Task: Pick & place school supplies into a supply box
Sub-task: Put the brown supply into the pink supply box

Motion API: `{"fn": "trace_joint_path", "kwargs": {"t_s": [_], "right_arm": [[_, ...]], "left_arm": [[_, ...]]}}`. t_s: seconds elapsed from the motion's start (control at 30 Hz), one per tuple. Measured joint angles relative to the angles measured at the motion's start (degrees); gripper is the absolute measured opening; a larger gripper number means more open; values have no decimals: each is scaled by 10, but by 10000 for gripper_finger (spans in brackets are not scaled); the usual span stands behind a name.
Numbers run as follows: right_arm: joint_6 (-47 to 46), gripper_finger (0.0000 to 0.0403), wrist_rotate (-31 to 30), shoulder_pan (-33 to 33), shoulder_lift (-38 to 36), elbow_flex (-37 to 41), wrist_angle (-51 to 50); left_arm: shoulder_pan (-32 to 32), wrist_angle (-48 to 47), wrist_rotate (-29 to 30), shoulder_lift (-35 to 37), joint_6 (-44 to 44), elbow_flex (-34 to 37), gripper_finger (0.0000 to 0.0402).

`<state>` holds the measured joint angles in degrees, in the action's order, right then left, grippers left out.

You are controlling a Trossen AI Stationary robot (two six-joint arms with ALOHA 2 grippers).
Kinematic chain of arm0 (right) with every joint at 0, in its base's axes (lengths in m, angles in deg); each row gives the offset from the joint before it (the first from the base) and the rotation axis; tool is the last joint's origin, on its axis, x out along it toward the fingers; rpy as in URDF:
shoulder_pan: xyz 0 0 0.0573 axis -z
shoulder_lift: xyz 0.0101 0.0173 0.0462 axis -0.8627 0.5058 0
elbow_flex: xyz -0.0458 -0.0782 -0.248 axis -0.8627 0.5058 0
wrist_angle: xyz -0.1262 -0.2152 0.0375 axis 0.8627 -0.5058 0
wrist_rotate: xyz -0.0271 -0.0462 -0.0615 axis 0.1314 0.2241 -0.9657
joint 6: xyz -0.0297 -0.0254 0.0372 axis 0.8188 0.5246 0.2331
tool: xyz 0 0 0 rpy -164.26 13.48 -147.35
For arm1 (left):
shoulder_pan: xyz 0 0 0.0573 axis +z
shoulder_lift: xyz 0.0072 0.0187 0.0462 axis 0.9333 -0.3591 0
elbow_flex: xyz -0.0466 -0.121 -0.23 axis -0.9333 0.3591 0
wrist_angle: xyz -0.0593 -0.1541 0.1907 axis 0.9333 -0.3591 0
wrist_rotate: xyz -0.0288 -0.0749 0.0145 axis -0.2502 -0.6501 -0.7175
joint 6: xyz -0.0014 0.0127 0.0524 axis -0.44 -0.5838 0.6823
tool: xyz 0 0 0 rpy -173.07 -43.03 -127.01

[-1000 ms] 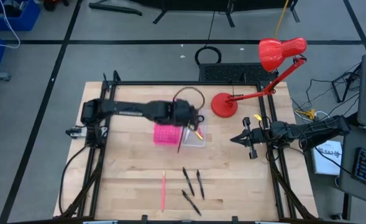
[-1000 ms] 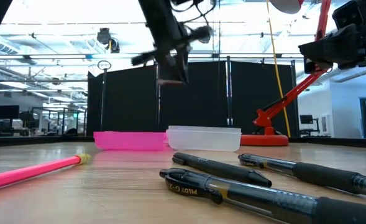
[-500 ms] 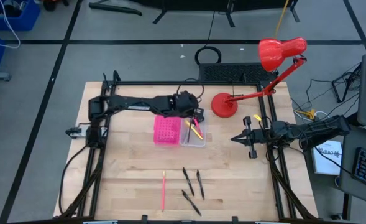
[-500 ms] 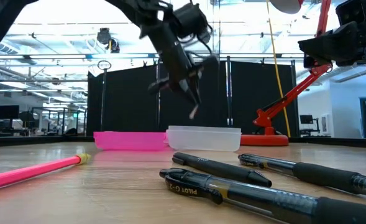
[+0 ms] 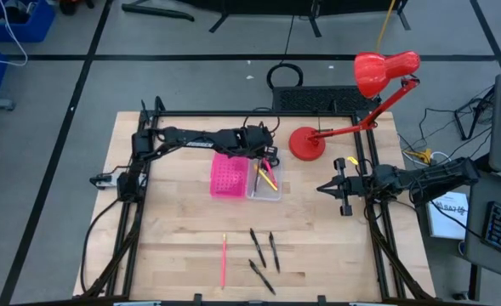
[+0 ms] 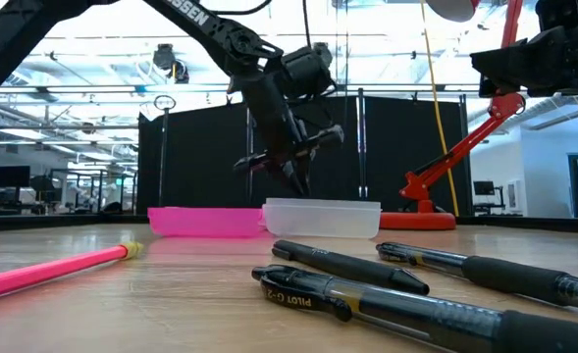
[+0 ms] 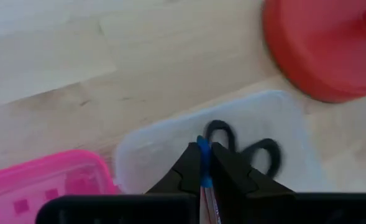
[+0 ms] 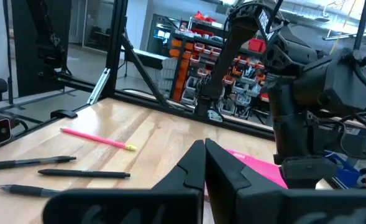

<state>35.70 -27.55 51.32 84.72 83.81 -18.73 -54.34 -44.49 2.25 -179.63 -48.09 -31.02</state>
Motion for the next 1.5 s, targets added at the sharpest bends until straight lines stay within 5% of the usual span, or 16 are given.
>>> {"fn": "trace_joint_path", "kwargs": {"t_s": [0.4, 1.03, 1.5], "right_arm": [[-15, 0, 0, 0, 0, 0, -14], [-35, 0, 0, 0, 0, 0, -14], [-24, 0, 0, 0, 0, 0, -14]], "left_arm": [[-10, -9, 6, 2, 22, 0, 41], [-10, -28, -14, 8, 71, -1, 158], [3, -46, -18, 23, 108, -1, 170]]}}
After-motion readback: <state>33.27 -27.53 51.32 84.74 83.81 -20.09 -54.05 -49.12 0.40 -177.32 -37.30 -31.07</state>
